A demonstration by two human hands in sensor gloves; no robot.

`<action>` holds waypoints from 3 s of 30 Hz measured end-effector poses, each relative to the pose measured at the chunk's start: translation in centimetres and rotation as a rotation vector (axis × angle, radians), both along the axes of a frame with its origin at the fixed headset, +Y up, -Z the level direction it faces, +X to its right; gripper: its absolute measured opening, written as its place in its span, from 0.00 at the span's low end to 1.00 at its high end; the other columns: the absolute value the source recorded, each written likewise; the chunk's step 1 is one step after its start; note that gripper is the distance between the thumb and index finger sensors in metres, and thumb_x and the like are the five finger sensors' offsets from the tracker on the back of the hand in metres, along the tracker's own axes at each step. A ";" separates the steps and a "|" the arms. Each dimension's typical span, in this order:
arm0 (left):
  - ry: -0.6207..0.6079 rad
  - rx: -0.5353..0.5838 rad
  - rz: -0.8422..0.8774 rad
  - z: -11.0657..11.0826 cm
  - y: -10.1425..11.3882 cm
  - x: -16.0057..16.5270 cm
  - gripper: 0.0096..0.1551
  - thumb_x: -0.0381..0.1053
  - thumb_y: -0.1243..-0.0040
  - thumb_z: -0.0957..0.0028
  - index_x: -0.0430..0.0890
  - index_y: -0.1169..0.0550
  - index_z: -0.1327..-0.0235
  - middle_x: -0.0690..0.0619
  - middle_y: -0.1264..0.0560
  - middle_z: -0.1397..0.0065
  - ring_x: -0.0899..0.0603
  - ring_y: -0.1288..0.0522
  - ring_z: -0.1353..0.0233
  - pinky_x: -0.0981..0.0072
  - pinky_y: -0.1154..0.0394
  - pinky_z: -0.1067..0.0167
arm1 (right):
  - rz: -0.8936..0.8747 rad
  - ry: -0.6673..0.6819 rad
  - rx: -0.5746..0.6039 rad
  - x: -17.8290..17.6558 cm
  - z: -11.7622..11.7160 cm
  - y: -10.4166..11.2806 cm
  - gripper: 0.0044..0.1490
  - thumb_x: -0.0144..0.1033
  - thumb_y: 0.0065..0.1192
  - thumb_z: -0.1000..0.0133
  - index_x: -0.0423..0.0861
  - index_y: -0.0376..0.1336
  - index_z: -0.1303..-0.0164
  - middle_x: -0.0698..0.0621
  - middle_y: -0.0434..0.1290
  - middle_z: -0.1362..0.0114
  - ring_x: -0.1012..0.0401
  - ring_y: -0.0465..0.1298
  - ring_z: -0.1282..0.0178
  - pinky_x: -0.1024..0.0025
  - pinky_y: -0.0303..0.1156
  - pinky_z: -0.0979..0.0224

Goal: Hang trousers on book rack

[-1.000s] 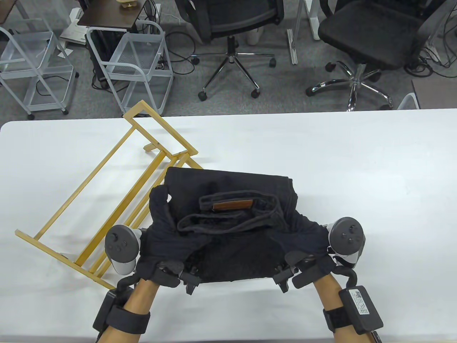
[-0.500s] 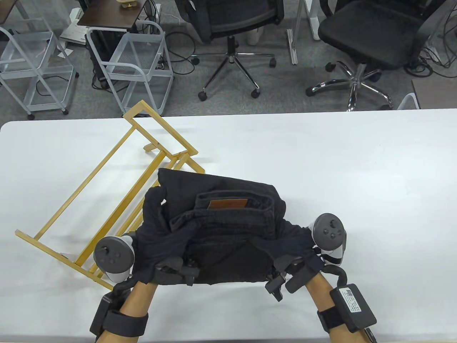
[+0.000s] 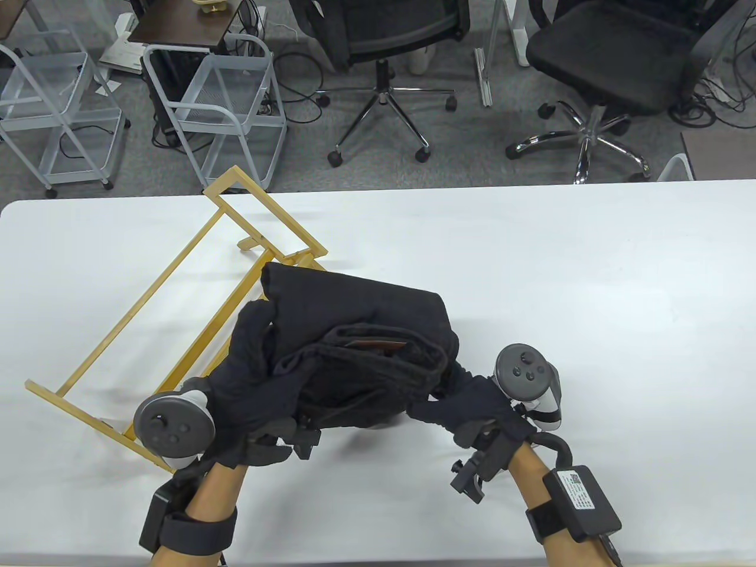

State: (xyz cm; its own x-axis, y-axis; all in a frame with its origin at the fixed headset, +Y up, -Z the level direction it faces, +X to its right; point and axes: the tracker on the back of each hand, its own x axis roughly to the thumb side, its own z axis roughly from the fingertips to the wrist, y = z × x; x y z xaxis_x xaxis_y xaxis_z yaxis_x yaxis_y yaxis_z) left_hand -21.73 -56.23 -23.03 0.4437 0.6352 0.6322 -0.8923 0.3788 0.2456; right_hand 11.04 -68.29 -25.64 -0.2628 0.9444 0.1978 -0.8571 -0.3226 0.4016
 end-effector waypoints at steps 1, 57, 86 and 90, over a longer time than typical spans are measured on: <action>0.006 0.002 0.001 0.0 0.3 0.0 0.55 0.50 0.20 0.60 0.55 0.46 0.29 0.67 0.20 0.40 0.42 0.10 0.52 0.46 0.19 0.45 | 0.002 -0.005 0.005 0.1 0.0 0.1 0.68 0.54 0.71 0.55 0.31 0.36 0.26 0.28 0.43 0.19 0.31 0.61 0.25 0.29 0.60 0.33; 0.801 -0.236 0.177 -11.1 -2.1 -15.4 0.51 0.48 0.22 0.55 0.52 0.46 0.30 0.64 0.22 0.36 0.42 0.12 0.43 0.45 0.22 0.37 | 0.134 -0.058 -0.002 2.3 -0.4 -0.3 0.67 0.56 0.66 0.53 0.31 0.34 0.26 0.27 0.37 0.20 0.28 0.50 0.23 0.24 0.50 0.34; 1.009 -0.539 0.078 -11.3 -6.1 -16.8 0.43 0.43 0.28 0.54 0.52 0.39 0.28 0.42 0.23 0.34 0.30 0.33 0.24 0.23 0.53 0.31 | 0.120 -0.007 -0.020 2.0 -0.4 -0.4 0.66 0.59 0.63 0.52 0.32 0.33 0.26 0.27 0.36 0.20 0.28 0.50 0.23 0.24 0.51 0.33; 1.053 -0.678 0.030 -11.6 -5.6 -16.5 0.41 0.43 0.31 0.52 0.49 0.39 0.27 0.39 0.28 0.29 0.27 0.41 0.21 0.22 0.60 0.32 | 0.128 -0.001 -0.026 1.9 -0.5 -0.4 0.66 0.59 0.63 0.51 0.32 0.33 0.26 0.27 0.35 0.20 0.28 0.50 0.23 0.24 0.51 0.33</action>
State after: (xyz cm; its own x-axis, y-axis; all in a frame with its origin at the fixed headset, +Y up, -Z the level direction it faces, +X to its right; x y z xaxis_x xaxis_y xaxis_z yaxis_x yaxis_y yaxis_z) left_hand -38.20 -61.82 -34.61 0.5139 0.7123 -0.4781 -0.3920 0.6907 0.6077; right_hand 12.94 -68.73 -26.11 -0.3813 0.9081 0.1734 -0.8102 -0.4186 0.4103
